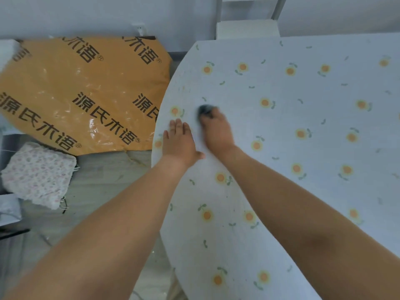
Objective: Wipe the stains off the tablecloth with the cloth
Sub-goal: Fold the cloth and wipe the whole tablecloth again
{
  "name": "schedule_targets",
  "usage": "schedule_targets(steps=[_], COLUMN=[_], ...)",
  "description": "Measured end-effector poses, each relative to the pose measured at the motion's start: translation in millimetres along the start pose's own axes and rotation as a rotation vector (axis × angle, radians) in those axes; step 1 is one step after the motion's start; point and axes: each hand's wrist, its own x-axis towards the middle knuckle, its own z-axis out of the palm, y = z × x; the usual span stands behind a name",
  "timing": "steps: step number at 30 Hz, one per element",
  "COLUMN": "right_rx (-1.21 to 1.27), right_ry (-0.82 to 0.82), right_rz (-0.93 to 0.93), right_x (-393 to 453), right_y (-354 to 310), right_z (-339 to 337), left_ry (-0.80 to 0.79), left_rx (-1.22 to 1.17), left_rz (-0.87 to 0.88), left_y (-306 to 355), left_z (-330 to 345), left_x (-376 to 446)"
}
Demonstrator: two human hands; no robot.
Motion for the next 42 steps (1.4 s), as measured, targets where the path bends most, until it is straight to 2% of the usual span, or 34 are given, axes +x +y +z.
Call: schedule_targets(steps=[2,3,5,8,10,11,13,16,17,18,19,20,22,24,25,27,30,32,34,35,37,39,41,42], right_rx=[-0.066,-0.096,-0.068,-0.099,-0.004,0.017,0.039,-0.016,-0.036,-0.039,-0.027,-0.005,0.057,0.068,0.042,0.053,-0.031,-0.080,-0.130,-0.151,-0.127,-0.074,-0.052,-0.042], right_ry=[-0.179,-0.182,-0.080,0.191,0.318,0.322,0.179,-0.209,-0.247,-0.214,-0.164,-0.071,0.137,0.214,0.203,0.135,-0.079,-0.221,-0.240,-0.188,0.007,0.131,0.173,0.177], right_rz=[-0.260,-0.281,-0.104,0.332,0.565,0.564,0.318,-0.244,-0.368,-0.405,-0.331,-0.176,0.233,0.488,0.513,0.369,0.000,-0.216,-0.332,-0.277,0.057,0.379,0.530,0.515], right_x=[-17,-19,-25,-34,-34,-35,-41,-65,-64,-63,-63,-66,-75,-86,-92,-101,-126,-139,-144,-147,-155,-158,-151,-147], right_y=[-5,10,64,133,123,99,47,9,21,43,67,95,145,149,132,79,12,12,43,66,109,116,88,69], right_z=[-3,-11,-31,-59,-52,-45,-18,0,-7,-14,-26,-39,-62,-60,-54,-29,-2,-7,-25,-34,-50,-54,-43,-36], left_ry=[-0.028,-0.036,-0.036,-0.032,-0.026,-0.012,-0.001,-0.028,-0.030,-0.027,-0.024,-0.031,-0.022,-0.015,-0.016,-0.006,-0.010,0.000,0.020,0.029,0.005,-0.051,-0.089,-0.083], left_rx=[-0.041,-0.079,-0.134,-0.144,-0.132,-0.125,-0.094,-0.069,-0.087,-0.108,-0.126,-0.143,-0.164,-0.172,-0.177,-0.185,-0.180,-0.129,-0.039,-0.025,-0.072,-0.133,-0.155,-0.159], left_rz=[-0.012,-0.016,-0.016,-0.029,-0.038,-0.047,-0.043,-0.016,-0.017,-0.019,-0.022,-0.026,-0.038,-0.041,-0.035,-0.038,-0.044,-0.055,-0.074,-0.095,-0.142,-0.163,-0.122,-0.101], left_y=[-2,-4,-7,-3,-1,-1,5,15,16,16,16,16,16,17,18,14,15,18,18,16,9,-1,-11,-14], left_z=[13,17,23,21,19,21,30,51,55,58,58,58,57,58,60,60,55,58,67,74,86,93,99,101], left_x=[-19,-24,-28,-23,-26,-33,-47,-74,-77,-79,-77,-77,-76,-76,-77,-77,-80,-89,-109,-122,-142,-156,-165,-166])
